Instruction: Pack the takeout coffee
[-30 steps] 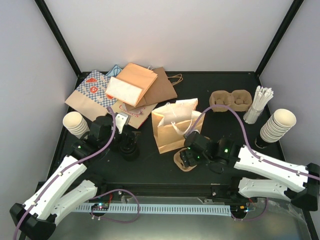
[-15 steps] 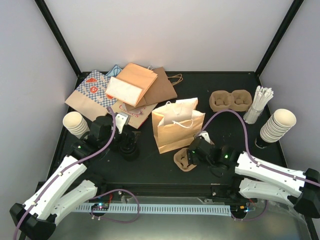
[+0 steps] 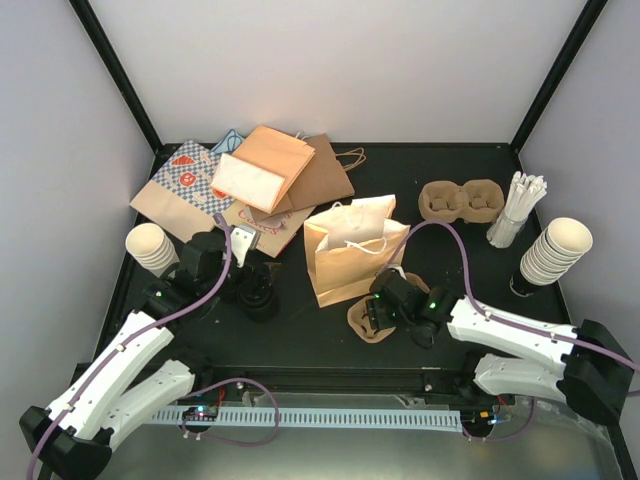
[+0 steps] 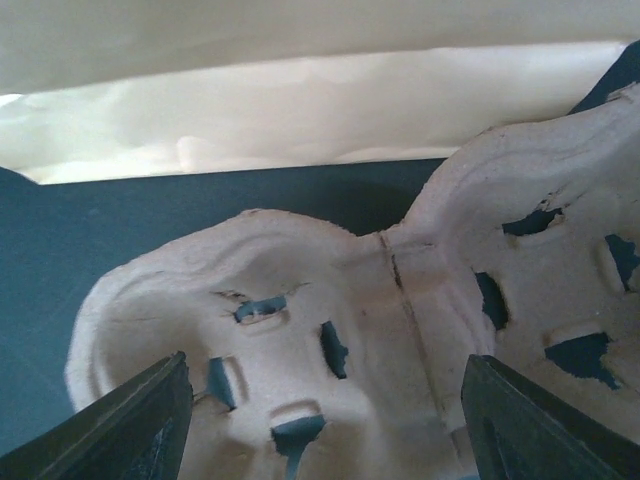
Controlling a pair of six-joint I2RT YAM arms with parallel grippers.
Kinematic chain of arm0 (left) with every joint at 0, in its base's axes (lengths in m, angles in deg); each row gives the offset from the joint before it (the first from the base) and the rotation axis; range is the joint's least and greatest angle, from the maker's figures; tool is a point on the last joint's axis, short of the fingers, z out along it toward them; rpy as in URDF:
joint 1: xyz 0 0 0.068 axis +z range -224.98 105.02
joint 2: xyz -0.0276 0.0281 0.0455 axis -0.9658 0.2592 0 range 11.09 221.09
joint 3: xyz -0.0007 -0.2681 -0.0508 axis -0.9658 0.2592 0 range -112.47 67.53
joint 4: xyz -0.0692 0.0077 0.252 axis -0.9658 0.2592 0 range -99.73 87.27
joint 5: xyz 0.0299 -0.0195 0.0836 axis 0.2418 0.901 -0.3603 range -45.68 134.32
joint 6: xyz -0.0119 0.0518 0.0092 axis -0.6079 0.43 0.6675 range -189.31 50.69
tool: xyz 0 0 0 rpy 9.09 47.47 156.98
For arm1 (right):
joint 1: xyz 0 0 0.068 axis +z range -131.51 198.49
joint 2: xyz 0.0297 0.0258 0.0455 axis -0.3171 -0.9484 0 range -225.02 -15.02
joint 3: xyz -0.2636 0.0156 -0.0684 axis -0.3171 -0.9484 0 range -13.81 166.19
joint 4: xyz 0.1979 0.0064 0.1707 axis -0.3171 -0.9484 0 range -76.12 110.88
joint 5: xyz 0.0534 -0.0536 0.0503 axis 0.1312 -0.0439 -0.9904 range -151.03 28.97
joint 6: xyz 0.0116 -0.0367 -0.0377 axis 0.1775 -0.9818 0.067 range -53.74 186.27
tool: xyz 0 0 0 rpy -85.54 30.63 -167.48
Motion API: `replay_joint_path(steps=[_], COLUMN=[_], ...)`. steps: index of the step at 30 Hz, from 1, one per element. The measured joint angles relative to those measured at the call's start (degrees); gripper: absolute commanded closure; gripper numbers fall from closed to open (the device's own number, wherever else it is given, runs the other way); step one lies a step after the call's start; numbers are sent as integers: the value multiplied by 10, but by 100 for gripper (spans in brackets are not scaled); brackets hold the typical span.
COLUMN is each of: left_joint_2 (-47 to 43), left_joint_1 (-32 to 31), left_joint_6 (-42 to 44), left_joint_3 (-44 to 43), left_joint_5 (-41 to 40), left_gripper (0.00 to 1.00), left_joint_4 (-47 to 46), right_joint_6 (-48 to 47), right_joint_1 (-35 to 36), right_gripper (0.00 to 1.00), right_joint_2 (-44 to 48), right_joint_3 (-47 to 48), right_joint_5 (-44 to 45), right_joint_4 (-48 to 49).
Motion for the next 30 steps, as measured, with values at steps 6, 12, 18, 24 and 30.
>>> replay_joint_path(steps=[6, 12, 18, 24, 30], left_joint_2=[0, 0, 0, 0, 0], left_joint_1=[0, 0, 0, 0, 0], left_joint_6=[0, 0, 0, 0, 0], left_joint_3=[0, 0, 0, 0, 0], left_joint_5=[0, 0, -1, -1, -1], left_gripper=[1, 1, 1, 1, 1], left_joint_4=[0, 0, 0, 0, 0], right_joint_6=[-10, -7, 3, 12, 23], right_joint_1=[-23, -26, -26, -26, -15], right_gripper=[22, 18, 19, 21, 21], right_joint_2=[-31, -32, -42, -35, -9], right_joint_3=[-6, -18, -24, -38, -34], right_joint_5=[-4, -2, -10, -54, -90], right_joint_4=[19, 34, 44, 41, 26])
